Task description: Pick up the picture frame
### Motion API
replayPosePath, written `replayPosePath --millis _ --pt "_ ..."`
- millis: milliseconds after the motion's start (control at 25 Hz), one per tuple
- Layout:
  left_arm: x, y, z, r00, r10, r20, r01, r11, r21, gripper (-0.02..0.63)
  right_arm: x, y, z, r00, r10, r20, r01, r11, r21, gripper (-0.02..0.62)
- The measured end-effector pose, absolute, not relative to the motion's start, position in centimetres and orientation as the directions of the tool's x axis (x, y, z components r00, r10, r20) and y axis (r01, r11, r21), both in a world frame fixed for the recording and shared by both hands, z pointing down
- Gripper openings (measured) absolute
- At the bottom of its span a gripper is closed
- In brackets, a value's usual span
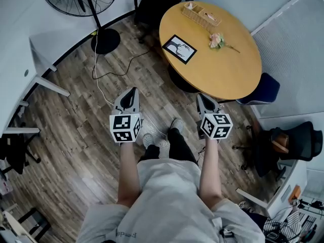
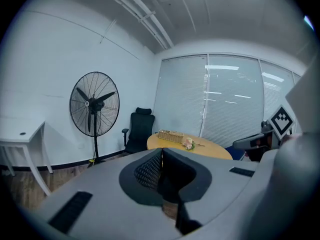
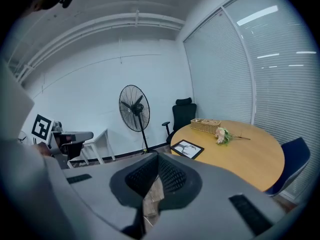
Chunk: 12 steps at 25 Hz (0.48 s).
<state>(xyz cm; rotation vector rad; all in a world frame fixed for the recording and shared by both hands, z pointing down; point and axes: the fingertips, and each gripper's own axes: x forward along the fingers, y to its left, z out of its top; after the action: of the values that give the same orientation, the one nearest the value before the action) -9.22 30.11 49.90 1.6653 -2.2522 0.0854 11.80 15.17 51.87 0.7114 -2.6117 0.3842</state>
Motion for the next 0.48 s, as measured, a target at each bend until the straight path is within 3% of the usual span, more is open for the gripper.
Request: replayPosePath --millis 480 --pt "-9.8 22.6 50.5 -0.193 -0.921 0.339 -0.976 0.217 0.033 0.026 8.9 9.5 53.3 -0.796 -0.436 0.42 -0.548 0.814 -0.193 0.023"
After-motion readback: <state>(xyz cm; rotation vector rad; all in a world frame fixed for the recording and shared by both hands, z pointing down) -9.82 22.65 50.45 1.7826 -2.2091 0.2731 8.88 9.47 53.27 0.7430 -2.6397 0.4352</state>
